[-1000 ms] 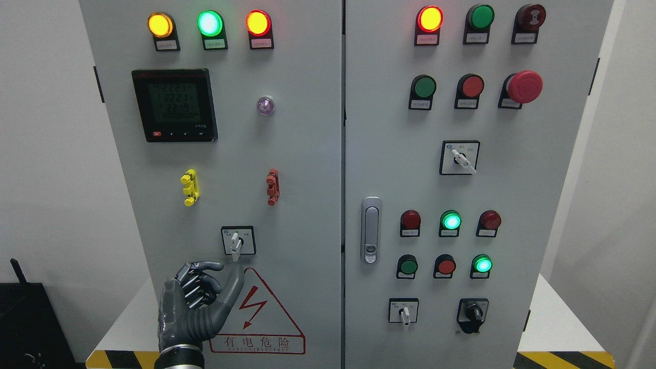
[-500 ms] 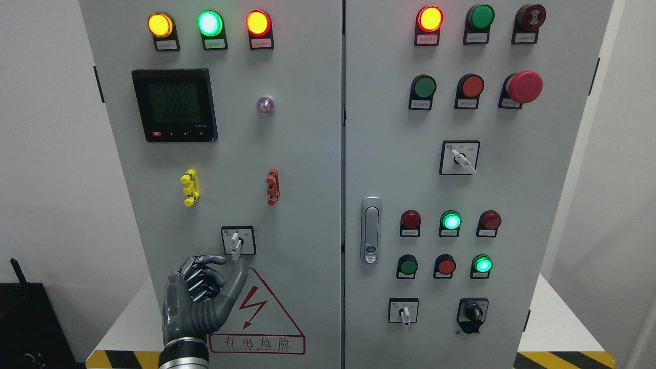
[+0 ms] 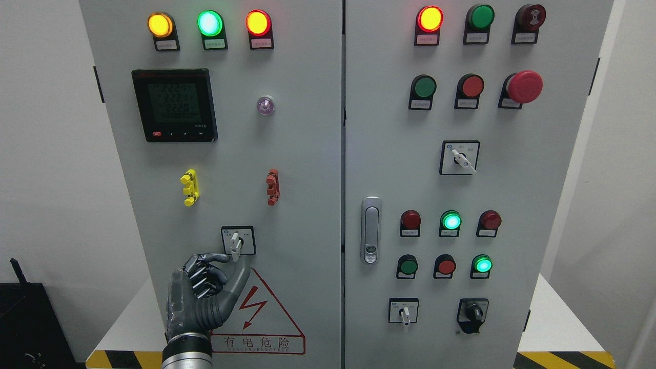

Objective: Turn on light switch 1

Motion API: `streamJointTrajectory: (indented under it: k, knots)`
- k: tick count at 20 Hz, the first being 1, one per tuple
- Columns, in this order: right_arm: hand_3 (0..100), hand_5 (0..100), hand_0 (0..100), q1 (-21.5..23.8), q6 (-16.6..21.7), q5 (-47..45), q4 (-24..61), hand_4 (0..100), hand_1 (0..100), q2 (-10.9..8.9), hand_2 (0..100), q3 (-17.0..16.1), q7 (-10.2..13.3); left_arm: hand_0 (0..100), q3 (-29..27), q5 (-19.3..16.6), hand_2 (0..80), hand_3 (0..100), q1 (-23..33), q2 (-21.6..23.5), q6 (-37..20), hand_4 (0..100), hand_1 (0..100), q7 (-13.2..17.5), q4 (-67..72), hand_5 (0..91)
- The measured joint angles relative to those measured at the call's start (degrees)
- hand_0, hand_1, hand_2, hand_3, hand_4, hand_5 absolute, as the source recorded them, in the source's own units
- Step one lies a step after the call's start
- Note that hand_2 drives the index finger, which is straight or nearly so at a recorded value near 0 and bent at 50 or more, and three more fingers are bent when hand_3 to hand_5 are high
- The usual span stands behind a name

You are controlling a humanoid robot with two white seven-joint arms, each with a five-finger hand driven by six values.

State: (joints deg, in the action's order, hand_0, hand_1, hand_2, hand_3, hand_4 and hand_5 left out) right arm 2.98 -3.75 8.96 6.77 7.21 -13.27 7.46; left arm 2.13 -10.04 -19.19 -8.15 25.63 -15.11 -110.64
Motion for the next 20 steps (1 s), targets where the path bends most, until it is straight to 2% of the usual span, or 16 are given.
streamJointTrajectory:
  k: [20]
  knots:
    - [0,0,31,0.00,0.00,0.00,0.00,0,0,0.00,0,0.00,0.00,17,0.21,-1.71,55.4,88,-0.82,-0.19,0.39,92,66,-0.02,0.65,86.1]
